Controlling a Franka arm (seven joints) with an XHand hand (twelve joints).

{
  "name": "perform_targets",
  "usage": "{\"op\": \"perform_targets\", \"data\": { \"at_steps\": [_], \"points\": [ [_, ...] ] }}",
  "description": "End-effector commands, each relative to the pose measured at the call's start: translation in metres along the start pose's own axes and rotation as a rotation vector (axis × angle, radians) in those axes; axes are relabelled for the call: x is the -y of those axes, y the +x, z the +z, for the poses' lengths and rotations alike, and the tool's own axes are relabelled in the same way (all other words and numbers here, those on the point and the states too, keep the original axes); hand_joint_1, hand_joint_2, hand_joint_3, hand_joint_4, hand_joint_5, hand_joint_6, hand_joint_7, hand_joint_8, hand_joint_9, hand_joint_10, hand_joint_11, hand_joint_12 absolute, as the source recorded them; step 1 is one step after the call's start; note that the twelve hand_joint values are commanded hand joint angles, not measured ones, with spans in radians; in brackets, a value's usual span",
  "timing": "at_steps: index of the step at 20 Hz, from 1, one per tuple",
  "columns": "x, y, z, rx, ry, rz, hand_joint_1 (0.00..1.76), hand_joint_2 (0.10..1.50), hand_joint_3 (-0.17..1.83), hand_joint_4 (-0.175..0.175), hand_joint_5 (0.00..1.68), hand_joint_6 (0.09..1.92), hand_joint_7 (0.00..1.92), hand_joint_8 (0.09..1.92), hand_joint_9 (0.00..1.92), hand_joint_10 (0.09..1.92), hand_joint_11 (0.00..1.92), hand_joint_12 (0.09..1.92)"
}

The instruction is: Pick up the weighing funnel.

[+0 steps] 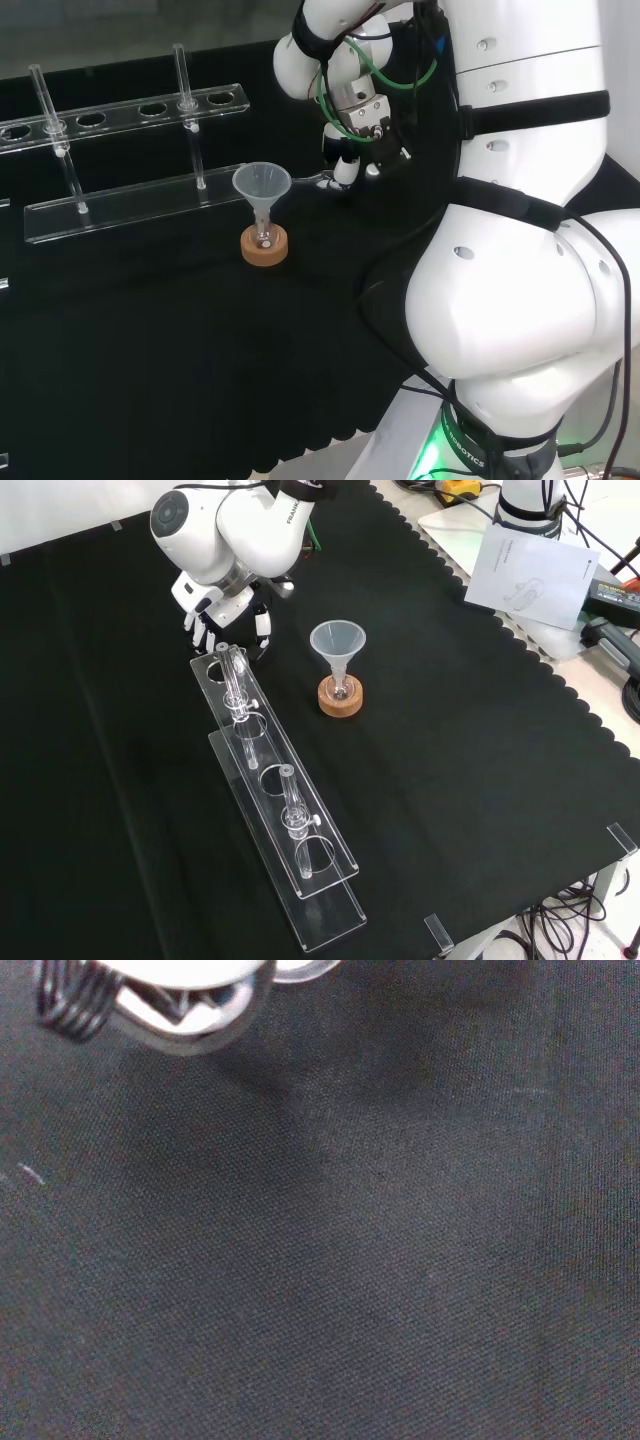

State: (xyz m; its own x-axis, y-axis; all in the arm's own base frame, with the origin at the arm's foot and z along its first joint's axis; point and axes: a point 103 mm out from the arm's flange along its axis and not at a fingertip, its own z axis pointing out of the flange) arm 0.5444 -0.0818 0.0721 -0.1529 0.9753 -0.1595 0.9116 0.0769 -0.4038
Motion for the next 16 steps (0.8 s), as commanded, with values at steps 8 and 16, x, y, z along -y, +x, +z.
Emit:
{"op": "perform_targets", "data": {
  "at_steps": [8, 16],
  "points": [
    [-0.0026, 0.0003, 0.0031, 0.004, 0.004, 0.004, 0.93, 0.61, 0.61, 0.047, 0.83, 0.66, 0.58, 0.63, 0.85, 0.46, 0.57, 1.27],
    [-0.0040, 0.0011, 0.0035, 0.001, 0.007, 0.002, 0.93, 0.60, 0.62, 0.046, 0.82, 0.67, 0.58, 0.63, 0.85, 0.46, 0.57, 1.27]
  ]
}}
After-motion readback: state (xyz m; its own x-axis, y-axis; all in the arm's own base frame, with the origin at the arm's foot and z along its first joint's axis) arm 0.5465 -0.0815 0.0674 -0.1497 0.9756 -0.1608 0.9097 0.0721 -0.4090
